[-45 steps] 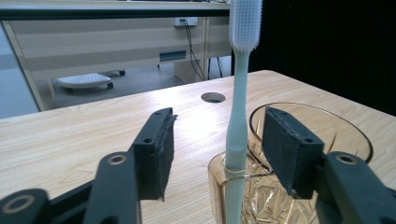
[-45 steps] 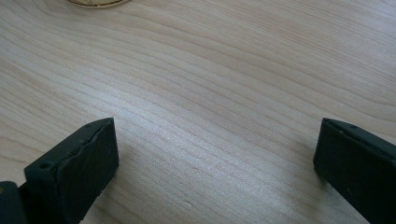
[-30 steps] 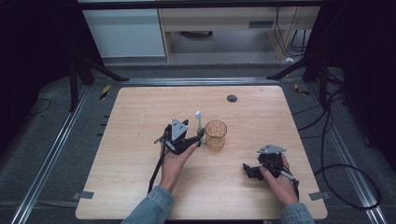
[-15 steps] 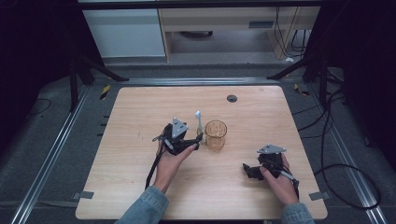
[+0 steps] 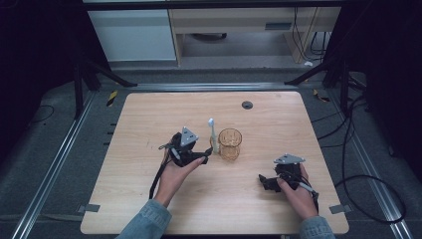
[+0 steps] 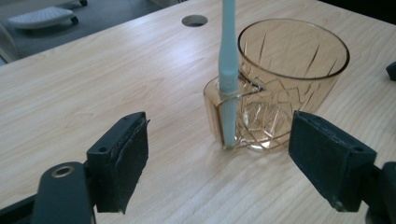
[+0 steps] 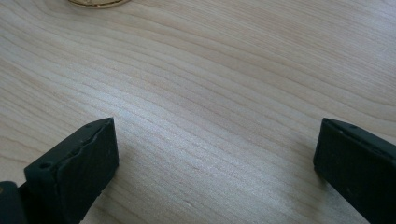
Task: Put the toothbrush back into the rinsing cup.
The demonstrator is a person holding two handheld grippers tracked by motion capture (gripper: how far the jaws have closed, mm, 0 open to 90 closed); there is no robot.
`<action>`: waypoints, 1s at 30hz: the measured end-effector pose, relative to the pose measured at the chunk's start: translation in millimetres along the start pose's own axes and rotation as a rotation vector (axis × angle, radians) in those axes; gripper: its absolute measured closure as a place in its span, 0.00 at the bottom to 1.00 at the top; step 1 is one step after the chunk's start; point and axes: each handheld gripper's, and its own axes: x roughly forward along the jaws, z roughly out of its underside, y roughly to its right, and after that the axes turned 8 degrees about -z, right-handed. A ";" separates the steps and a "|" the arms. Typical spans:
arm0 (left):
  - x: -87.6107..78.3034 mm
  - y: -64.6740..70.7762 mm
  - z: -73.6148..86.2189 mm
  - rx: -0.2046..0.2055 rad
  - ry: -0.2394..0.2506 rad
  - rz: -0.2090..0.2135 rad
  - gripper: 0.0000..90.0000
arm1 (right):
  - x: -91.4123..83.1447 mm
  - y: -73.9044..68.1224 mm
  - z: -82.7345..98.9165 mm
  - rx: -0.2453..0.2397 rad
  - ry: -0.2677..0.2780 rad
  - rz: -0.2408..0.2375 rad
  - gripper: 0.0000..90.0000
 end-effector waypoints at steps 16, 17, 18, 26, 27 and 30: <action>-17.2 -26.0 6.1 -0.007 -0.086 -0.016 0.19 | 0.0 -0.1 0.0 0.000 0.000 0.000 0.00; -17.8 -27.4 6.4 -0.005 -0.091 -0.016 0.19 | 0.0 -0.1 0.0 0.001 0.000 0.000 0.00; -18.3 -28.5 6.6 -0.003 -0.096 -0.016 0.19 | 0.0 -0.1 0.0 0.000 0.000 0.000 0.00; -23.5 -40.8 9.4 -0.002 -0.134 -0.030 0.16 | 0.0 0.0 0.0 0.000 0.000 0.000 0.00; -23.7 -43.1 10.4 -0.006 -0.137 -0.031 0.16 | 0.0 -0.1 0.0 0.000 0.000 0.000 0.00; -25.2 -50.9 12.7 -0.010 -0.155 -0.040 0.15 | 0.0 0.0 0.0 0.000 0.000 0.000 0.00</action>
